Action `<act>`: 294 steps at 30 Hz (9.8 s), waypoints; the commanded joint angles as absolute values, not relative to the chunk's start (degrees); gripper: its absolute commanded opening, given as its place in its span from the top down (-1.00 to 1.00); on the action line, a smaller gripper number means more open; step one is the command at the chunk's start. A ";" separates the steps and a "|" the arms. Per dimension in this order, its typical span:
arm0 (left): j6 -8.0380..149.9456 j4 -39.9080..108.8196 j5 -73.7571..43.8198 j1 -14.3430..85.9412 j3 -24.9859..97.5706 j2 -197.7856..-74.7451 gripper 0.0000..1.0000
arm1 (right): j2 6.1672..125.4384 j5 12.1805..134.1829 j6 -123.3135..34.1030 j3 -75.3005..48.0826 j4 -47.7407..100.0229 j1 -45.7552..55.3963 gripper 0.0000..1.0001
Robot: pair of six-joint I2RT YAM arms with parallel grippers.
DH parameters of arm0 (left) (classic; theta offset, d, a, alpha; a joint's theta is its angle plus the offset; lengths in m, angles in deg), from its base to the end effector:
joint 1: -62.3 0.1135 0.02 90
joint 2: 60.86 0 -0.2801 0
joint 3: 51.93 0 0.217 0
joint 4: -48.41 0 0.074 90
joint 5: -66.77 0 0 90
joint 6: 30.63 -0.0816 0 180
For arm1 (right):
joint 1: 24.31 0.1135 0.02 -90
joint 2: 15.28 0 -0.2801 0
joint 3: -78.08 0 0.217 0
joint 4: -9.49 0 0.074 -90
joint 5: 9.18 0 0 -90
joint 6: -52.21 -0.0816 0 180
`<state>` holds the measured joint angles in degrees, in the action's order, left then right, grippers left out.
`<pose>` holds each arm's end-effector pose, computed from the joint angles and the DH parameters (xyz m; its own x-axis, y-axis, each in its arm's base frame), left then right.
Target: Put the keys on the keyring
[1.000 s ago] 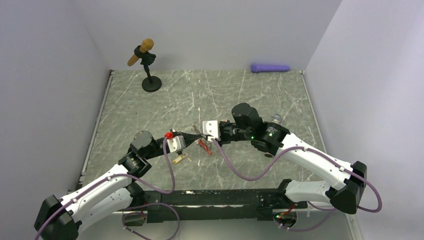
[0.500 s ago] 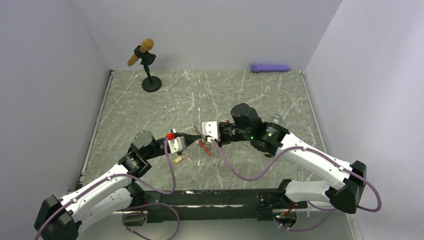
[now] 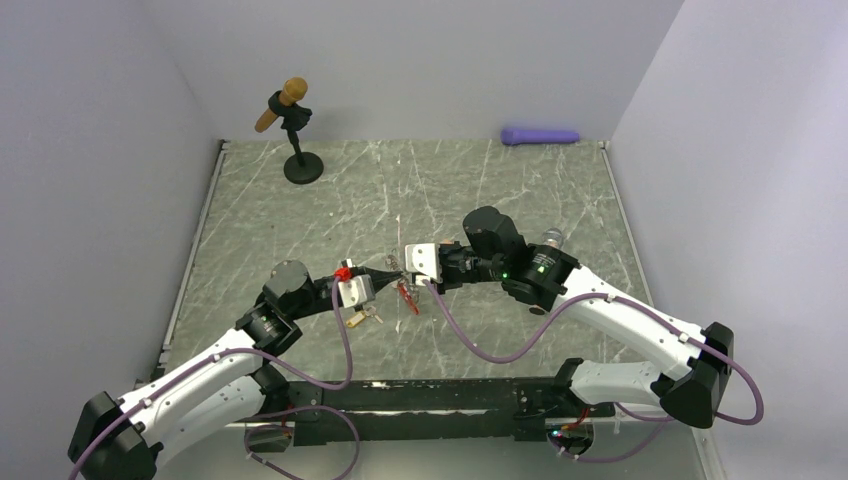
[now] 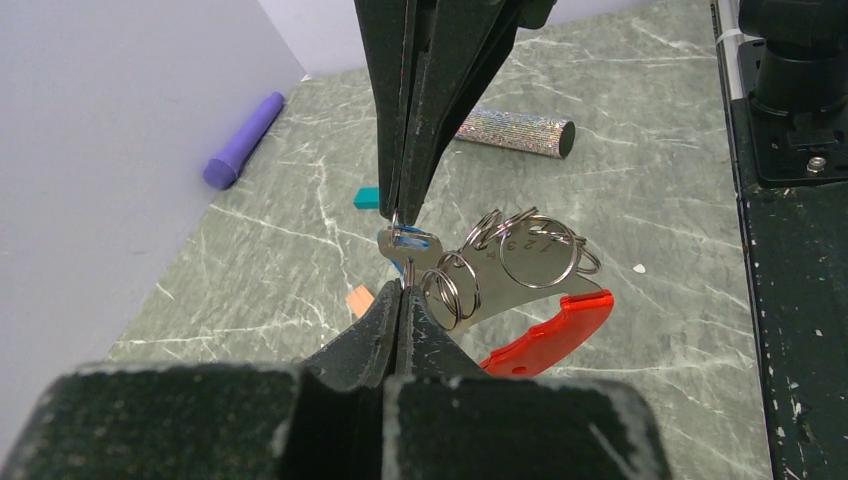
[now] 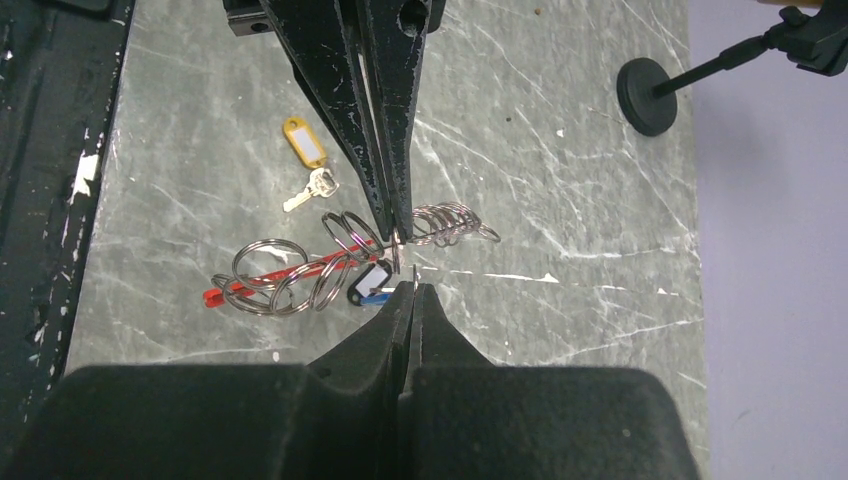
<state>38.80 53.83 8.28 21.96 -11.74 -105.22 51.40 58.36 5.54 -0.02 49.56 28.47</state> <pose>0.1094 -0.1488 0.2967 0.3494 0.0963 -0.9320 0.8837 0.2967 0.3619 0.1282 0.2203 0.3420 0.4332 -0.4781 -0.7640 -0.8818 -0.0496 -0.4689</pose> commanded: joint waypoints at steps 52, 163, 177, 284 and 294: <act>41.26 59.85 7.36 21.62 -10.46 -104.36 1.00 | 50.16 60.28 5.20 0.57 47.84 28.51 1.00; 43.67 62.47 9.05 21.67 -10.51 -106.41 1.00 | 49.97 59.82 3.83 1.42 43.63 28.58 1.00; 42.41 58.42 7.05 21.67 -8.83 -107.08 1.00 | 49.32 59.37 5.37 1.65 43.99 28.56 1.00; 73.21 87.31 1.10 25.14 -19.36 -108.89 1.00 | 48.58 58.78 3.72 6.47 40.96 29.70 0.87; 70.65 90.55 5.34 27.09 -20.96 -109.73 1.00 | 45.83 54.29 1.01 3.84 42.20 27.76 0.31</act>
